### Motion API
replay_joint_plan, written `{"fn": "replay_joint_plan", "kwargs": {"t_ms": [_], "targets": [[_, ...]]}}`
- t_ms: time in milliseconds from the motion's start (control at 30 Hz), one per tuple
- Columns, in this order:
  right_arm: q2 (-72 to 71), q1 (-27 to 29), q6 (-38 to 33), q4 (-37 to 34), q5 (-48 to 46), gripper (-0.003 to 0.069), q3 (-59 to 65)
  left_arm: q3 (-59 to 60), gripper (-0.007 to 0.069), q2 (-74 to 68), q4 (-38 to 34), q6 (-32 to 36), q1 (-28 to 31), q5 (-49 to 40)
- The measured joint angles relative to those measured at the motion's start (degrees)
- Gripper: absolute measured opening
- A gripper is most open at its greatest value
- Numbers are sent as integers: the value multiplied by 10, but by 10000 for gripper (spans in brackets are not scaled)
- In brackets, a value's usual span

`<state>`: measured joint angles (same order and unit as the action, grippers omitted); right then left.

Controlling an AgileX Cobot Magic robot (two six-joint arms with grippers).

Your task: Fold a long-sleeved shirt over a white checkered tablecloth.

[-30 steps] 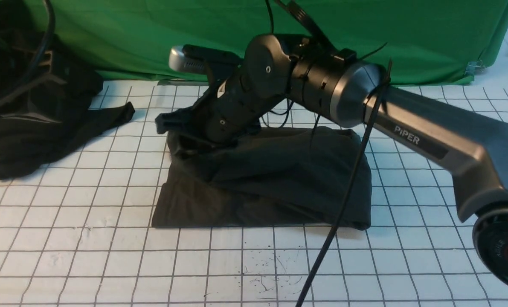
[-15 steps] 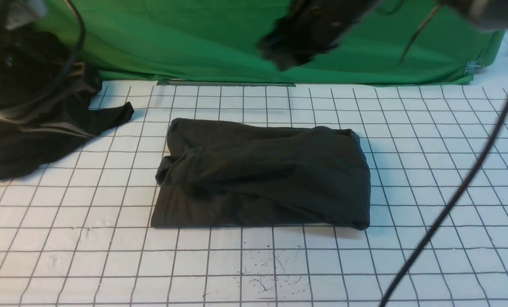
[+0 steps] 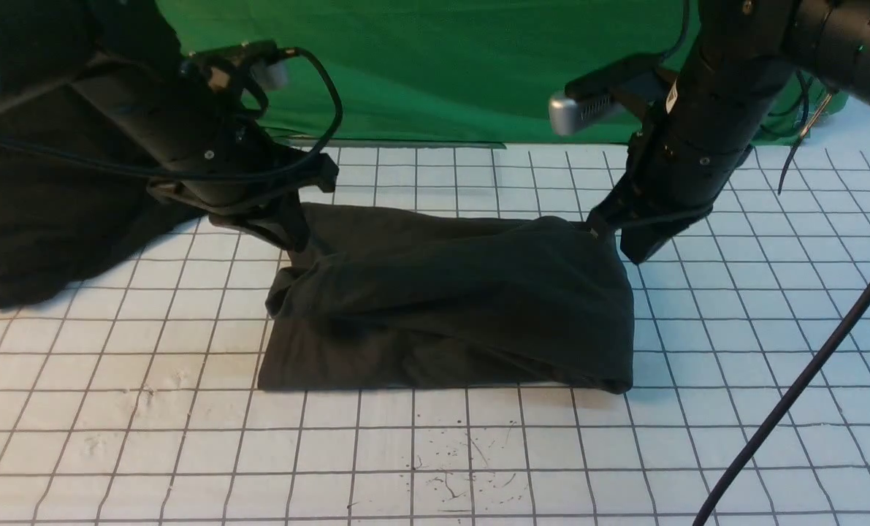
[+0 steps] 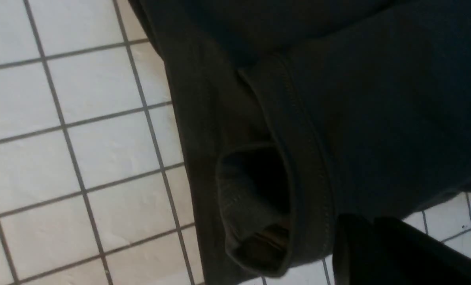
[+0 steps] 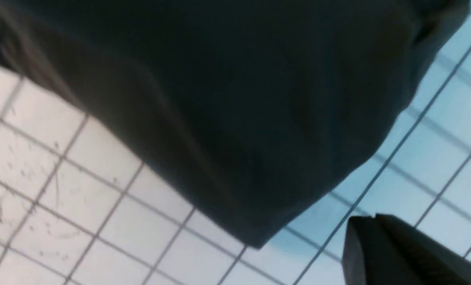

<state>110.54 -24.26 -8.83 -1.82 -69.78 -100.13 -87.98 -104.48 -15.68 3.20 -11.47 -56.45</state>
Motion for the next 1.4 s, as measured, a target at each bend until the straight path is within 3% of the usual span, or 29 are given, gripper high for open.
{"fn": "replay_joint_plan", "kwargs": {"t_ms": [33, 100, 167, 233, 333, 467, 533, 600, 733, 867, 1200, 1400], "targets": [[0, 0, 0, 0, -1, 6, 8, -15, 166, -26, 6, -5, 0, -6], [0, 0, -1, 0, 0, 6, 9, -19, 199, -37, 8, -6, 0, -8], [0, 0, -1, 0, 4, 6, 10, -21, 314, -59, 8, -7, 0, -11], [-2, 0, -1, 0, 10, 6, 10, -22, 380, -68, 4, -6, 0, -12], [-5, 0, -1, 0, 21, 6, 10, -24, 413, -77, -7, 2, 0, -15], [-5, 0, -1, 0, 28, 6, 10, -24, 367, -86, -14, 11, 0, -17], [-5, 0, -1, 0, 31, 6, 10, -24, 272, -96, -29, 17, 0, -24], [-5, 0, -1, 0, 31, 6, 10, -24, 236, -98, -34, 19, 0, -26], [-5, 0, -1, -2, 32, 6, 10, -26, 39, -104, -42, 42, 1, -28], [-5, 0, -1, -4, 32, 6, 10, -48, 5, -104, -42, 45, 7, -42], [-5, 0, -1, -5, 32, 6, 10, -128, 4, -104, -24, 43, 18, -100], [-5, 0, -1, -5, 33, 6, 10, -129, 41, -110, -14, 43, 18, -99]]}}
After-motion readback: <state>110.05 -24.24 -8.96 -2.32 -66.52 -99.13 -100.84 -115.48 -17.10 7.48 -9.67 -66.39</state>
